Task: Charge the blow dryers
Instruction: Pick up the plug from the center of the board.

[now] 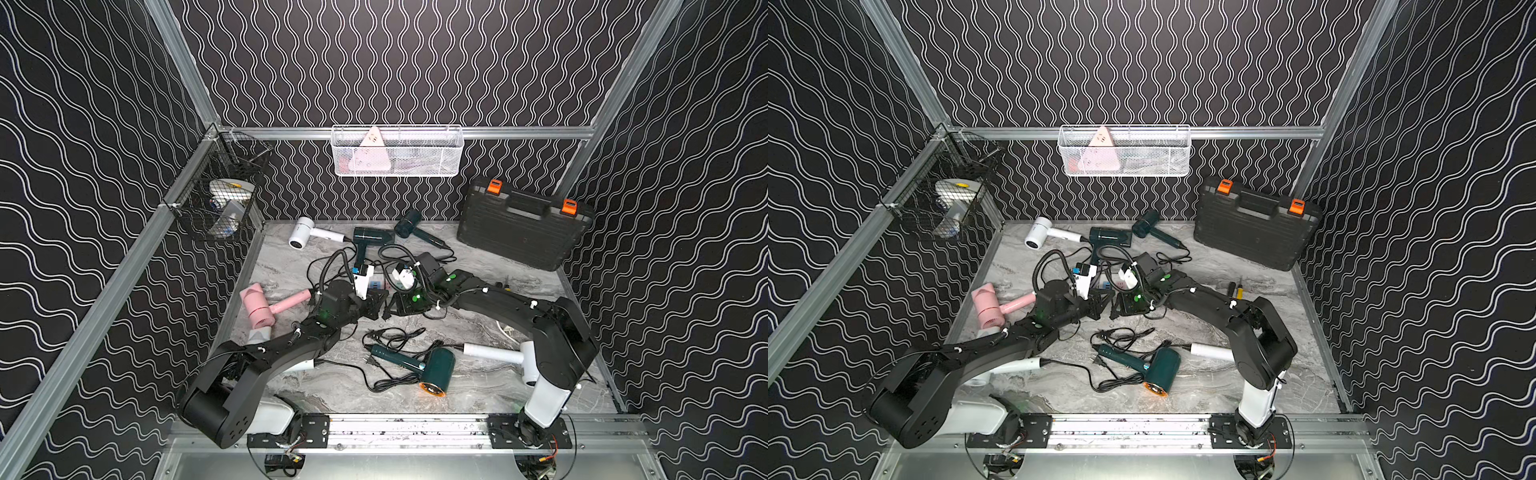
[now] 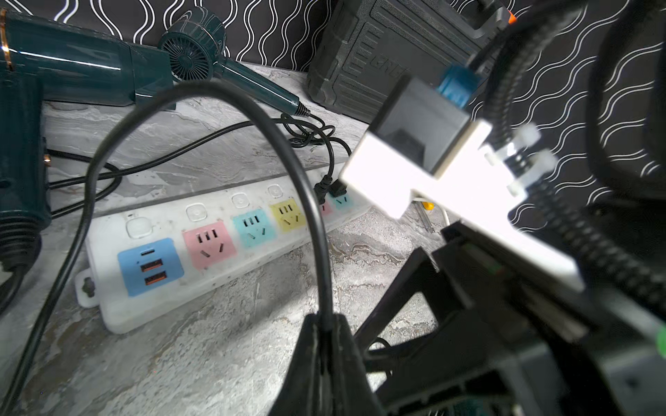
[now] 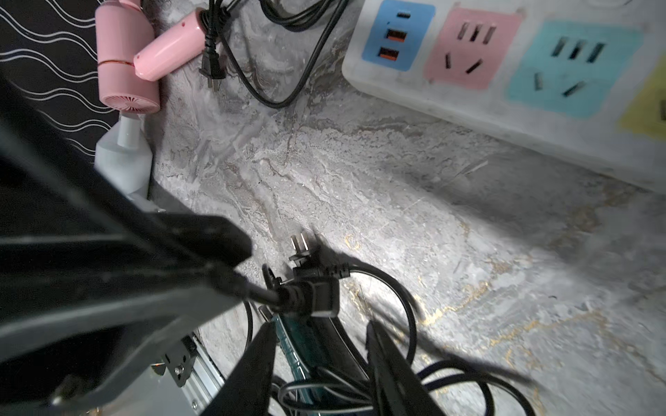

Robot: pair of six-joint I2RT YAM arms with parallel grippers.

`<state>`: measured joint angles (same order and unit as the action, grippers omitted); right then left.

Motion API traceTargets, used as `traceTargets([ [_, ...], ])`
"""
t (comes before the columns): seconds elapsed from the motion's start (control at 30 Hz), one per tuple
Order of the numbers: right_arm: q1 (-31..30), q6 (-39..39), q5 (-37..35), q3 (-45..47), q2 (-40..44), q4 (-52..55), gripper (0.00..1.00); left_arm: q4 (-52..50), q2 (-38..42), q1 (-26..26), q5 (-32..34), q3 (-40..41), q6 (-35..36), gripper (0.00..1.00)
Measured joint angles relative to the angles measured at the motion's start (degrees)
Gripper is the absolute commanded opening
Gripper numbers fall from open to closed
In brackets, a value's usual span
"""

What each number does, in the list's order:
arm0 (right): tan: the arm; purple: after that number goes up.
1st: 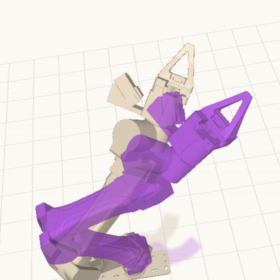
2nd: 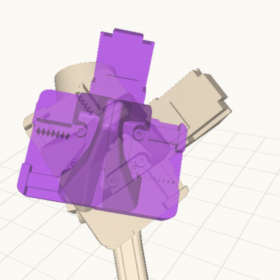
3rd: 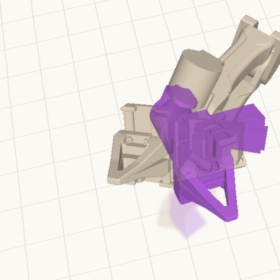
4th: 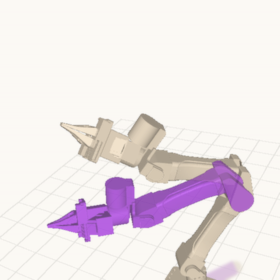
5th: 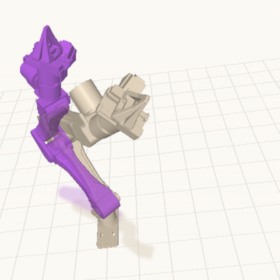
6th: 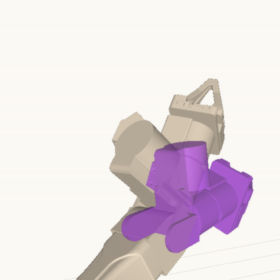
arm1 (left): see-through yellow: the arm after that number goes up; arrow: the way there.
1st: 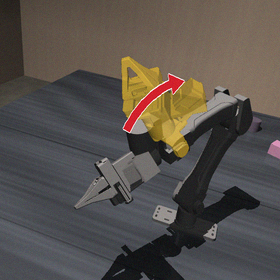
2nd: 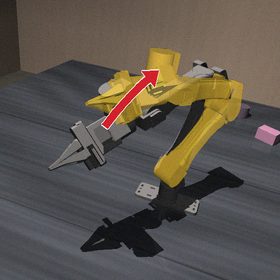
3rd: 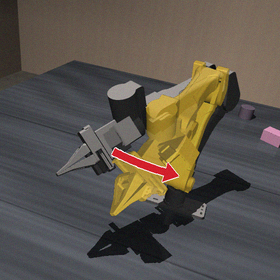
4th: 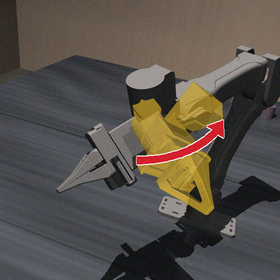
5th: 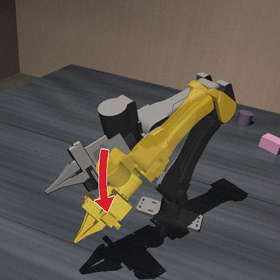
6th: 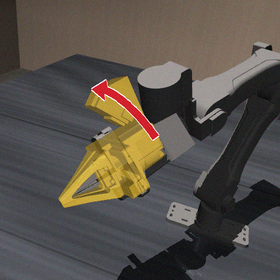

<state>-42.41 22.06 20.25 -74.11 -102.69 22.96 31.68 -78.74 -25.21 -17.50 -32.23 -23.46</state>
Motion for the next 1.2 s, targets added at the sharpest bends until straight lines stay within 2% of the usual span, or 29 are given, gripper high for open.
traceTargets([
  [0.3, -1.6, 0.2, -2.4, 1.2, -1.4, -4.5, 0.4, 0.0, -0.1, 0.0, 0.0, 0.0, -0.6, 0.0],
  [0.63, -2.9, 0.0, -5.2, 0.3, -2.3, -4.9, 0.3, 0.0, -0.1, 0.0, -0.1, -0.1, -0.9, 0.0],
  [0.73, -3.2, -0.2, -5.9, 0.0, -2.5, -4.9, 0.25, 0.0, -0.1, 0.0, -0.2, -0.1, -0.9, 0.0],
  [0.93, -3.7, -0.2, -6.7, -0.2, -2.6, -5.3, 0.06, -0.3, -0.1, 0.0, -0.3, -0.1, -1.0, 0.02],
  [1.0, -3.7, -0.2, -6.9, -0.2, -2.6, -5.3, 0.04, -0.4, -0.1, 0.0, -0.3, -0.1, -1.1, 0.13],
  [1.2, -3.5, 0.0, -10.0, 0.2, -2.6, -4.4, 0.01, 0.0, 0.7, 0.2, 1.5, 0.1, -2.1, 0.67],
])
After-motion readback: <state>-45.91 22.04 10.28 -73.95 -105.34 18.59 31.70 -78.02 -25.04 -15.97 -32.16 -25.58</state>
